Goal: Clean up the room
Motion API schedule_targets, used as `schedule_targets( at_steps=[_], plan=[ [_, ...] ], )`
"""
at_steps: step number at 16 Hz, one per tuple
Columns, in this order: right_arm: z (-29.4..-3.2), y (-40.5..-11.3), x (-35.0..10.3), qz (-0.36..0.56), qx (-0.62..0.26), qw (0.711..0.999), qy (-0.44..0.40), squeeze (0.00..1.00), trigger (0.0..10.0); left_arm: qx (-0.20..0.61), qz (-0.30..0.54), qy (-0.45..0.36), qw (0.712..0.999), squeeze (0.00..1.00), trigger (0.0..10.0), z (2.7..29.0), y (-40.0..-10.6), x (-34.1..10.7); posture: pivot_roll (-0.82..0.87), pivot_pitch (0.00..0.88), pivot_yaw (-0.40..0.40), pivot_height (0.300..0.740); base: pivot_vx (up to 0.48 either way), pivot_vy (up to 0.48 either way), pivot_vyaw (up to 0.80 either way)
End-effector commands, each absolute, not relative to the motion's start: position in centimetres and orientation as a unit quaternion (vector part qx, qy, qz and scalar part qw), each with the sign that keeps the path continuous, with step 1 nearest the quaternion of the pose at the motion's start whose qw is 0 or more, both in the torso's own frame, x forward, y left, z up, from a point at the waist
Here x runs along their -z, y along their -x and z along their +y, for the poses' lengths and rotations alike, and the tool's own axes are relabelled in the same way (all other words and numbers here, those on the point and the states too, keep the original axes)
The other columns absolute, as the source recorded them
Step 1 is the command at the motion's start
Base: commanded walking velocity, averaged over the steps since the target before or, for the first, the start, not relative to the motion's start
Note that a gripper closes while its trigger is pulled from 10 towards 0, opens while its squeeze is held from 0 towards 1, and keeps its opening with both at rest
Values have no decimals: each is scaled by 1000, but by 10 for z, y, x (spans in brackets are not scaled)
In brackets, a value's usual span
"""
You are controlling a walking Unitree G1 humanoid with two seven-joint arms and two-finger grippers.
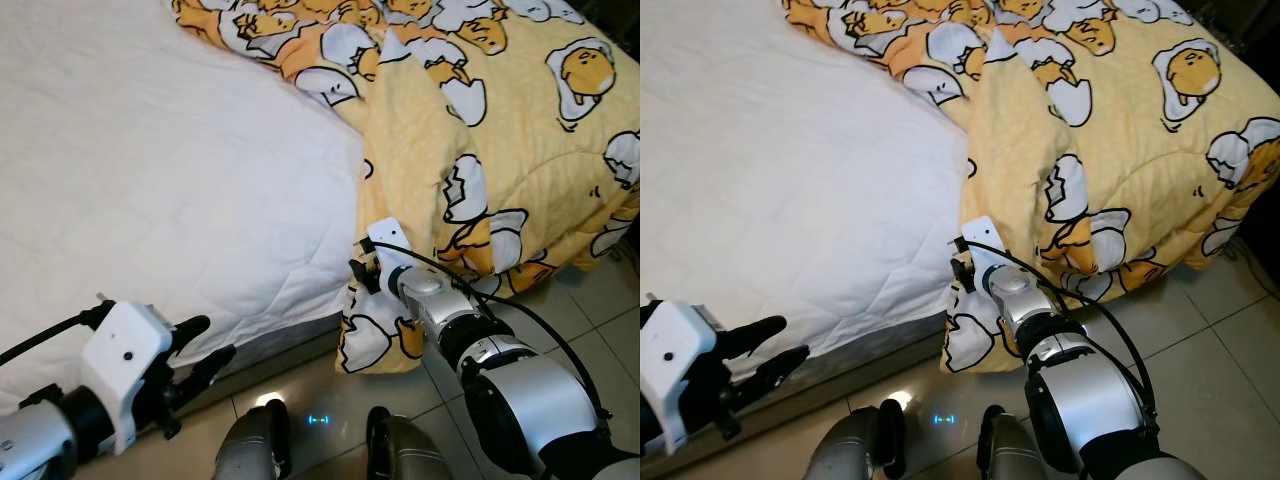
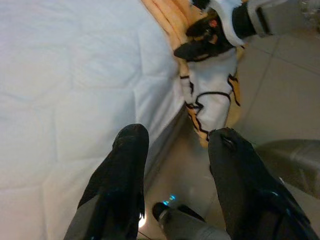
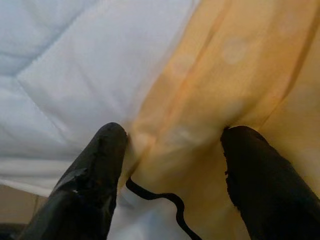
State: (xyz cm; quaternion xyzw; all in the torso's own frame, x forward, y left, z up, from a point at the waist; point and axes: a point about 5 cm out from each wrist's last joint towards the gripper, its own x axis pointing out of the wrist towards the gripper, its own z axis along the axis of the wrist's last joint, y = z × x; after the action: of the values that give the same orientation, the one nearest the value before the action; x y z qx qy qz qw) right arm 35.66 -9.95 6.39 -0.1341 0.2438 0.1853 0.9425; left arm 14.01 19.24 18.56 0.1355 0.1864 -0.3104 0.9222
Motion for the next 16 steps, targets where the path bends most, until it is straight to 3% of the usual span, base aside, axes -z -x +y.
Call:
schedule_targets(
  at_steps=[1,16],
  plan=[
    [-100,-355,-60,253,-183,939,140,0,0,319,184,-135,920,0,10000,191,-136,-189,229,329,15,740,0,0,0],
    [-111,-354,-58,264,-170,942,120,0,0,327,190,-114,919,0,10000,185,-132,-188,206,311,13,740,0,0,0]
  ],
)
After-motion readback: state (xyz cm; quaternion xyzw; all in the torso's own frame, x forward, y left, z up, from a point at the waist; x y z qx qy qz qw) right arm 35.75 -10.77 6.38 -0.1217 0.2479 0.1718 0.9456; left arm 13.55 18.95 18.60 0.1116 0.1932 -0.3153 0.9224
